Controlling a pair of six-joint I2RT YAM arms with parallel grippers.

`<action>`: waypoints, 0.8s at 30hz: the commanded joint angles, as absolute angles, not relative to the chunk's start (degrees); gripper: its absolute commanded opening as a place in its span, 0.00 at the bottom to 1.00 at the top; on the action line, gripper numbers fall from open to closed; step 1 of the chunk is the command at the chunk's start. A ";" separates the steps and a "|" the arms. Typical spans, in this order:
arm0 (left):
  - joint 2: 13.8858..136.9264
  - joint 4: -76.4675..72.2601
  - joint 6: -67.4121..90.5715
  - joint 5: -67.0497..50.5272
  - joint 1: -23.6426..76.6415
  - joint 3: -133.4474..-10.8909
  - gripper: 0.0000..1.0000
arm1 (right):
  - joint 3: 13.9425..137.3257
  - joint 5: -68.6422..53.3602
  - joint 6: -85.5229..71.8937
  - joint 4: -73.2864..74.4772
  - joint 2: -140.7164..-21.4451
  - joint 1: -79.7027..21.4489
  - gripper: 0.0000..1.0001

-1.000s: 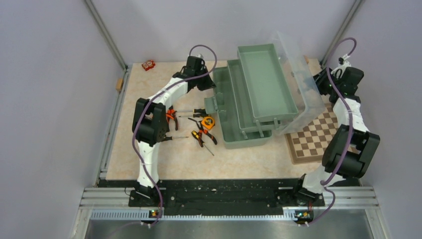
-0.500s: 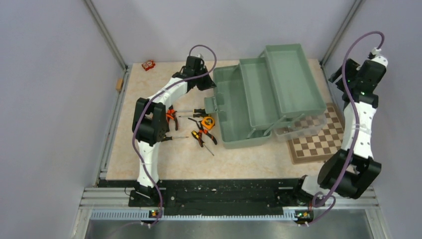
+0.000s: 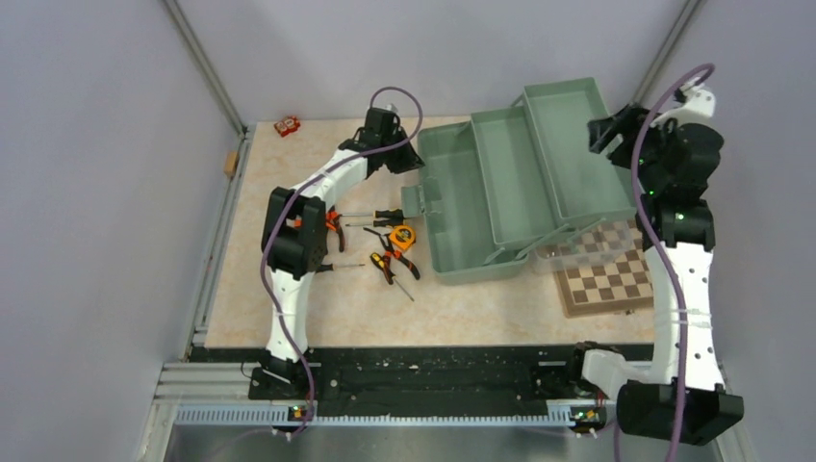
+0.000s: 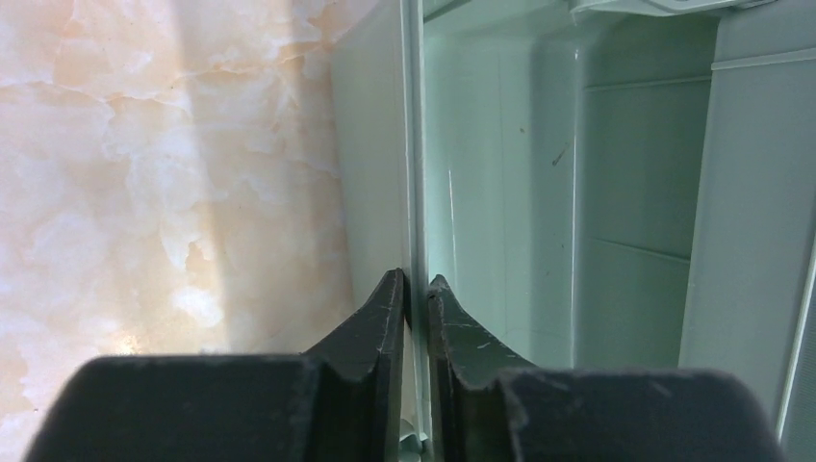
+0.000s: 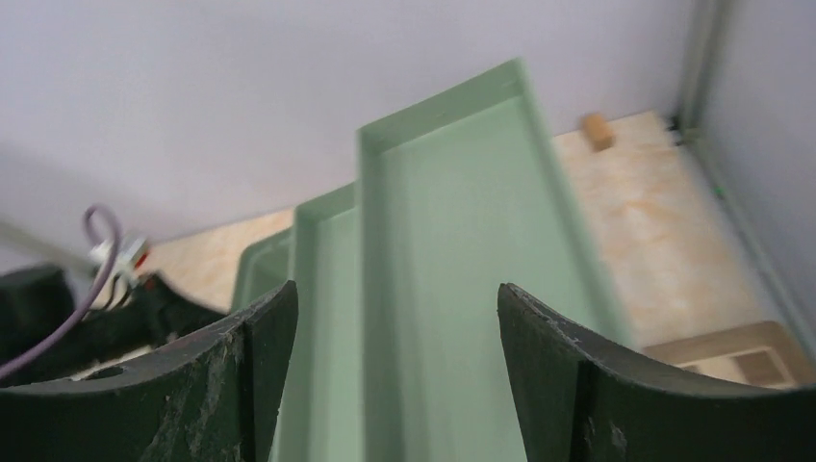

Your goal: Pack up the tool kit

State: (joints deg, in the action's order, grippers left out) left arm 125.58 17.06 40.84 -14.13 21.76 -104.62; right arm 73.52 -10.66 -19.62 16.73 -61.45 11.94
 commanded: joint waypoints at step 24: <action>96.59 26.00 30.33 -0.73 18.82 -98.01 0.88 | 66.24 -15.39 -10.62 25.16 -52.66 -18.01 0.75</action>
